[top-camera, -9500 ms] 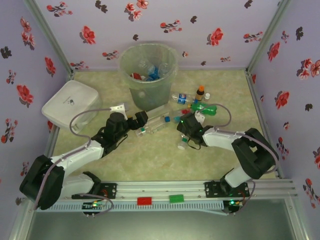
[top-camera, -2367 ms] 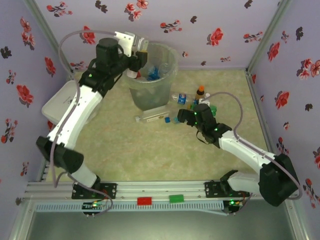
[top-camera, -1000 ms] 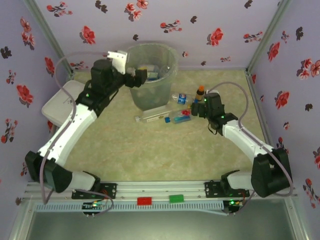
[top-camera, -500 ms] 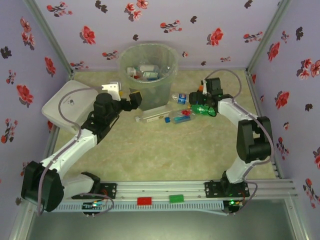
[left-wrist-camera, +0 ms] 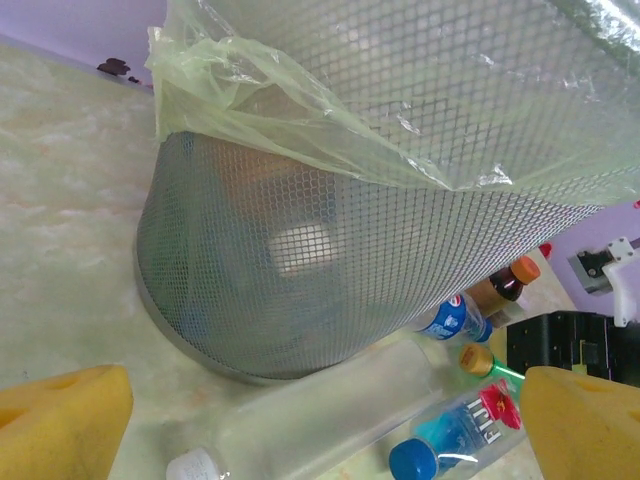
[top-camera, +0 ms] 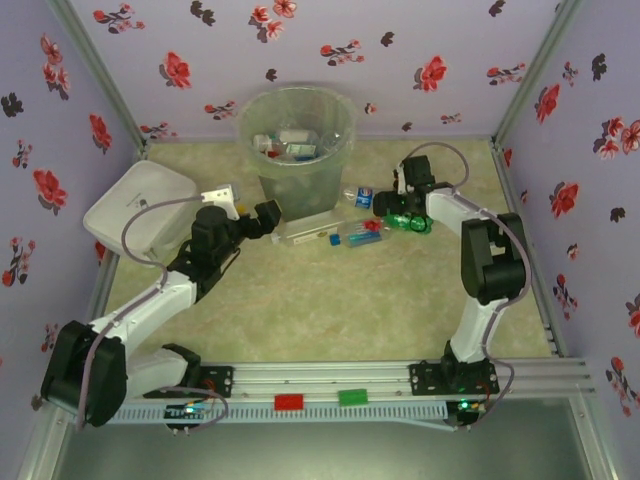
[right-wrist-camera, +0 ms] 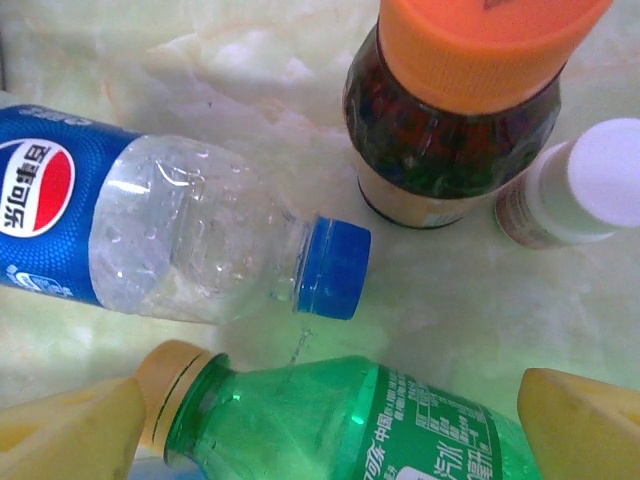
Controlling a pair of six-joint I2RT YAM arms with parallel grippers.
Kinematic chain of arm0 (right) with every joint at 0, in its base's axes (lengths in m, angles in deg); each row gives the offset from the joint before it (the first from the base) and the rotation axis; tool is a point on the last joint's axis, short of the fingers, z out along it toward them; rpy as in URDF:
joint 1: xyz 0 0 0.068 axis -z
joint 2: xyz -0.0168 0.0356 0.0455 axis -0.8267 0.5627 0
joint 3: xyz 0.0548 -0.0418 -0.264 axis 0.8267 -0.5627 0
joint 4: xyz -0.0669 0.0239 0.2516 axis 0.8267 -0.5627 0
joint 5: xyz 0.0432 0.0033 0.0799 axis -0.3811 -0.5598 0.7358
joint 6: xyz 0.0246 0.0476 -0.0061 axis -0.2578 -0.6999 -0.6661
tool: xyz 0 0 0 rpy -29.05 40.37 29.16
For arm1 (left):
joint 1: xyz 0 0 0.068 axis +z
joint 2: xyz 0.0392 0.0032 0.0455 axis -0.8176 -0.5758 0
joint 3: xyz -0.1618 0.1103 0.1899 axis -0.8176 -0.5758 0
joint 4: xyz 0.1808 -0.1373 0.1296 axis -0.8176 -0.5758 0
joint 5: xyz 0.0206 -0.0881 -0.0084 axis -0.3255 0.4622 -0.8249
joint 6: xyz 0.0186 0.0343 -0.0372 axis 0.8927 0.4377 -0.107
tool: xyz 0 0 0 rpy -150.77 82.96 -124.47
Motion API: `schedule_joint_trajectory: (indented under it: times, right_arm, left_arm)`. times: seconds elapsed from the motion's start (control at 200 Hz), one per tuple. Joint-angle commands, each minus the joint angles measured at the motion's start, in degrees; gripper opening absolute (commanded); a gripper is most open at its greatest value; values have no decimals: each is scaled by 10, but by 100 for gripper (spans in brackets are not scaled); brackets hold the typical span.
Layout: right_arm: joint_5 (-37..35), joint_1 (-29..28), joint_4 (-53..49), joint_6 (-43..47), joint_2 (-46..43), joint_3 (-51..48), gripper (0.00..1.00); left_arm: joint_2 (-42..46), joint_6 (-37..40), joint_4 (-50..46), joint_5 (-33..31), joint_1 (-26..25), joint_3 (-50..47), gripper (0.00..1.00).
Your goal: Put the plastic bottles in the bin
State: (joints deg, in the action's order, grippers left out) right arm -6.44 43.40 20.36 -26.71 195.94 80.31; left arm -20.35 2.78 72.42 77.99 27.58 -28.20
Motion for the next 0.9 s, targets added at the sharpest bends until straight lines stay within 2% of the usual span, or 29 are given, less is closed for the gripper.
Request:
schedule_joint_trajectory:
  times: [0.0, 0.435, 0.76, 0.895]
  right_arm:
    - [2, 2, -22, 2, -1, -5, 96]
    - [14, 3, -9, -28, -61, -86, 93]
    - [15, 2, -34, -31, -47, -79, 75]
    - [16, -1, -46, -45, -35, -71, 76]
  left_arm:
    - [1, -5, 25, -9, 3, 10, 100]
    - [-5, -13, 28, -11, 3, 3, 100]
    - [-6, -20, 29, -9, 2, 3, 100]
    - [-4, -21, 24, -10, 3, 0, 100]
